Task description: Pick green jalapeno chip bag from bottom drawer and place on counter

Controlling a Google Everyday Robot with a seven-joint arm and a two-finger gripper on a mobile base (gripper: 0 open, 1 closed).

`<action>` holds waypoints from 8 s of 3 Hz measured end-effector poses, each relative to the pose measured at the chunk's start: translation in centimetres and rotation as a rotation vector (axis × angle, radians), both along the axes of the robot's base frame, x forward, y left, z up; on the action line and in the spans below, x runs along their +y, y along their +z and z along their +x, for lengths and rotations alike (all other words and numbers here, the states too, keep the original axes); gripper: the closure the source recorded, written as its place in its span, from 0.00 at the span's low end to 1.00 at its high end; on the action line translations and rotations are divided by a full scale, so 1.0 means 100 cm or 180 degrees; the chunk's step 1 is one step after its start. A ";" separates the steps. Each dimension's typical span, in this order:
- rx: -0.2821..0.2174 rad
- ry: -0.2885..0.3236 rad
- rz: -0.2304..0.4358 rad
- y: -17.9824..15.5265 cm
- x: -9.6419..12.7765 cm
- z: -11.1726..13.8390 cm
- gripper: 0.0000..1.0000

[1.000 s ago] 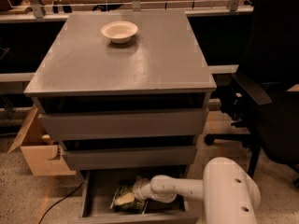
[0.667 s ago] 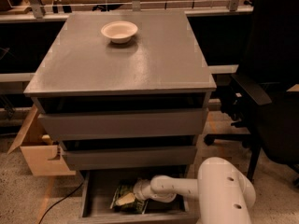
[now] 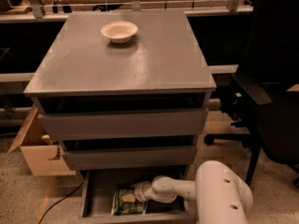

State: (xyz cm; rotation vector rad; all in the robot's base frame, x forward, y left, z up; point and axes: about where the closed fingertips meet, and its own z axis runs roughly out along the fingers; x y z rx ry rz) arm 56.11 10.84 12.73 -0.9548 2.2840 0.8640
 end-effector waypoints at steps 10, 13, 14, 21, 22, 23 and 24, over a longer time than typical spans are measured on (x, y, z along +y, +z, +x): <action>-0.2120 0.1539 0.0464 0.386 -0.038 -0.128 1.00; -0.2374 0.1780 0.0084 0.447 -0.031 -0.127 1.00; -0.2490 0.1873 0.0054 0.466 -0.027 -0.123 1.00; -0.3695 0.2829 -0.1273 0.730 0.028 -0.085 1.00; -0.3813 0.2935 -0.1331 0.742 0.034 -0.070 1.00; -0.4010 0.3077 -0.1495 0.767 0.035 -0.041 1.00; -0.4158 0.3224 -0.1628 0.796 0.037 -0.007 1.00</action>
Offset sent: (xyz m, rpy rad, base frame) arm -0.0413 -0.0297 0.0852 0.2567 -0.1549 0.0681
